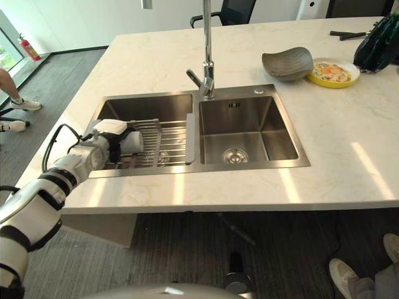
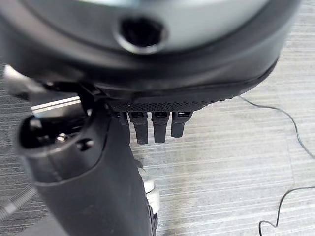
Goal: Place the dishes in the dishwasher.
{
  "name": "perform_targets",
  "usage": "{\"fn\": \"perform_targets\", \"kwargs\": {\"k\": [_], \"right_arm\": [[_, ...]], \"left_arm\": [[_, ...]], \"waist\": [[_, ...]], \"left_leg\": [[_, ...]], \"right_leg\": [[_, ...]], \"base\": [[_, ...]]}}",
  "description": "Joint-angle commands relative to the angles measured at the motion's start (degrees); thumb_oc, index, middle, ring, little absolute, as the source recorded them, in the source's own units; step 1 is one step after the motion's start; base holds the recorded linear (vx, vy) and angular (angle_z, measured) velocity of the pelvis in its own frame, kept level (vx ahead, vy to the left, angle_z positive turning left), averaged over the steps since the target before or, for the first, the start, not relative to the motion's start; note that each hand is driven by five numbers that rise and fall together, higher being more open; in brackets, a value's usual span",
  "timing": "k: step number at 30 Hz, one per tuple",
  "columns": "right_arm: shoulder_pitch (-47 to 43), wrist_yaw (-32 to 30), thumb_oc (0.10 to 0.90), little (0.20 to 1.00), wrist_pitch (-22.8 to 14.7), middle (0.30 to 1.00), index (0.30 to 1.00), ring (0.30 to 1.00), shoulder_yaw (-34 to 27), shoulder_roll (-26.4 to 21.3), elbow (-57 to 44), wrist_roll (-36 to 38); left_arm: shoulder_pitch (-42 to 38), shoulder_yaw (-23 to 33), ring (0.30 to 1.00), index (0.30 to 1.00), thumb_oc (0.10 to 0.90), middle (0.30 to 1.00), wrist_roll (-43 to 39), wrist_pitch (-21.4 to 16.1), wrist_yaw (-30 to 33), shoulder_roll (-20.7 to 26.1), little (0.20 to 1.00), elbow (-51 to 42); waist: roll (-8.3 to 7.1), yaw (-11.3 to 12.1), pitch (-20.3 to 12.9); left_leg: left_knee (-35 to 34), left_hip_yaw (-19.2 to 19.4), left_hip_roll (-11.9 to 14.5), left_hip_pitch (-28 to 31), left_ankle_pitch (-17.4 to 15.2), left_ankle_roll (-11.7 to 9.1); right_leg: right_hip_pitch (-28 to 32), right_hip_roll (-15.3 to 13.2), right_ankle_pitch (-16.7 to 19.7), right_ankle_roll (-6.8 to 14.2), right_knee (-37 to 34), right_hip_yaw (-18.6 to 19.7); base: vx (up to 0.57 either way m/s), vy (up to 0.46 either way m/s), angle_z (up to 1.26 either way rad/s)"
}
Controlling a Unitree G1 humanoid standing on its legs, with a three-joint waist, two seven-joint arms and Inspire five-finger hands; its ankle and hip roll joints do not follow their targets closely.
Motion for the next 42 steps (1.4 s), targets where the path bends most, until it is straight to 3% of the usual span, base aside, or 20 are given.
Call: {"fn": "perform_targets", "kwargs": {"k": [1,12,19,20,22,25,26,31,35,36,39,40,42], "right_arm": [[-2.1,-0.2,0.8,0.9,0.2,0.9,0.9,0.9,3.7,-1.6,1.2,1.8],[-3.6,-0.4,0.8,0.9,0.7,0.9,0.9,0.9,4.4,-1.4,0.6,2.6],[-2.7,-0.4,0.8,0.9,-0.6,0.9,0.9,0.9,4.0,-1.4,-1.7,2.5],[-2.0,-0.2,0.8,0.9,-1.2,0.9,0.9,0.9,3.5,-1.3,-2.3,2.3],[-1.7,-0.7,0.8,0.9,-1.6,0.9,0.9,0.9,3.1,-1.1,-2.6,1.6],[-1.0,-1.3,0.8,0.9,-1.8,0.9,0.9,0.9,2.2,-0.4,-2.5,0.2],[-0.8,-1.4,0.8,0.9,-1.9,0.9,0.9,0.9,2.0,-0.2,-2.5,0.0],[0.4,-0.5,0.8,0.9,-1.5,0.9,0.9,0.9,-0.3,0.9,-1.1,0.0],[1.1,-0.9,0.8,0.9,-2.0,0.9,0.9,0.9,1.4,-1.1,-1.6,-6.2],[1.2,-1.3,0.8,0.9,-2.2,0.9,0.9,0.9,1.9,-2.1,-2.5,-7.7],[1.8,-1.9,0.8,0.9,-2.2,0.9,0.9,0.9,0.2,-4.3,-3.7,-7.4],[1.8,-2.1,0.8,0.9,-2.2,0.9,0.9,0.9,0.1,-4.6,-4.0,-7.4],[1.3,-2.1,0.8,0.9,-2.3,0.9,0.9,0.9,0.0,-5.0,-4.5,-7.7]], "left_arm": [[-11.2,0.5,0.3,0.3,0.4,0.3,0.5,0.7,0.3,1.2,0.3,5.5],[-10.2,0.4,0.3,0.3,0.4,0.3,0.0,1.3,-1.4,-1.2,0.3,3.1],[-6.6,5.2,0.3,0.3,0.4,0.3,-2.9,-1.5,4.0,5.2,0.3,-15.0],[-3.0,8.4,0.3,0.3,0.4,0.3,-3.9,-3.7,6.9,8.7,0.3,-23.1],[2.0,13.0,0.3,0.3,0.4,0.3,-5.7,-4.9,8.9,11.7,0.3,-29.8],[9.8,23.2,0.3,0.3,0.4,0.3,-10.9,-7.3,12.6,13.8,0.3,-41.2],[14.4,28.9,0.3,0.3,0.4,0.3,-14.1,-8.2,13.1,13.8,0.3,-45.9],[31.4,50.4,0.3,0.3,0.4,0.3,-28.8,-13.9,15.0,9.4,0.3,-61.0],[35.8,57.7,0.3,0.3,0.4,0.3,-38.3,-17.1,14.6,1.7,0.3,-65.1],[36.0,58.1,0.3,0.3,0.4,0.3,-39.2,-17.2,14.3,0.1,0.3,-65.3],[36.6,57.8,0.3,0.3,0.4,0.3,-40.1,-17.5,13.7,-2.4,0.3,-65.3],[37.5,58.4,0.3,0.3,0.4,0.3,-39.9,-17.7,14.1,-2.8,0.3,-65.2],[41.1,60.3,0.3,0.3,0.4,0.3,-40.5,-18.4,13.8,-4.1,0.3,-64.5]], "waist": [[-1.5,-0.8,1.9],[-1.21,-0.3,2.2],[-1.34,1.1,2.1],[-1.44,1.7,2.1],[-1.35,2.6,1.9],[-1.15,4.1,1.6],[-0.89,4.5,1.6],[0.39,7.3,1.4],[1.33,10.2,2.9],[1.24,10.1,2.7],[0.86,9.0,2.7],[1.32,9.2,2.8],[1.94,9.6,2.9]], "left_leg": [[0.5,0.8,-1.9,-0.6,-3.2,0.1],[0.5,0.2,-1.8,-0.5,-3.2,0.1],[0.5,-1.1,-1.4,-0.3,-2.9,-0.4],[0.5,-1.8,-1.0,-0.4,-2.4,-0.8],[0.5,-2.6,-0.4,-0.6,-1.9,-1.4],[0.5,-4.1,0.6,-0.9,-0.8,-2.3],[0.6,-4.7,1.0,-1.0,-0.4,-2.7],[3.6,-7.5,2.8,-2.5,1.9,-4.3],[4.7,-10.7,3.8,-8.3,9.6,-7.6],[4.2,-9.0,4.0,-10.2,10.7,-7.5],[3.9,4.1,7.9,-11.0,13.1,-7.8],[4.7,4.8,8.6,-10.7,14.3,-8.6],[6.4,3.7,9.2,-8.8,13.6,-9.0]], "right_leg": [[5.6,-3.7,-8.6,6.4,0.9,-2.2],[6.1,-3.9,-8.9,6.3,0.9,-2.9],[7.2,-3.5,-9.7,6.0,0.9,-4.0],[7.5,-3.3,-10.2,5.7,0.9,-4.5],[7.9,-2.9,-10.7,5.3,0.9,-5.1],[8.4,-2.0,-11.7,4.5,0.9,-5.8],[8.6,-1.5,-12.1,4.1,0.9,-6.2],[10.0,0.4,-14.2,2.1,0.9,-7.7],[9.7,0.4,-15.4,1.2,0.9,-11.6],[9.2,-0.3,-15.4,1.2,0.9,-13.7],[9.4,-2.9,-14.9,1.4,0.9,-20.7],[9.4,-3.3,-14.7,1.3,0.9,-21.8],[9.5,-4.6,-13.7,1.2,0.9,-23.6]], "base": [[-0.03,0.018,-0.13],[-0.01,0.003,-0.02],[0.0,-0.039,0.08],[-0.01,-0.103,0.21],[0.0,-0.126,0.15],[0.02,-0.15,0.29],[0.02,-0.178,0.19],[0.02,-0.201,0.2],[-0.14,-0.171,0.46],[-0.23,-0.148,1.28],[-0.22,-0.078,1.64],[-0.22,0.031,1.6],[-0.26,0.06,1.34]]}}
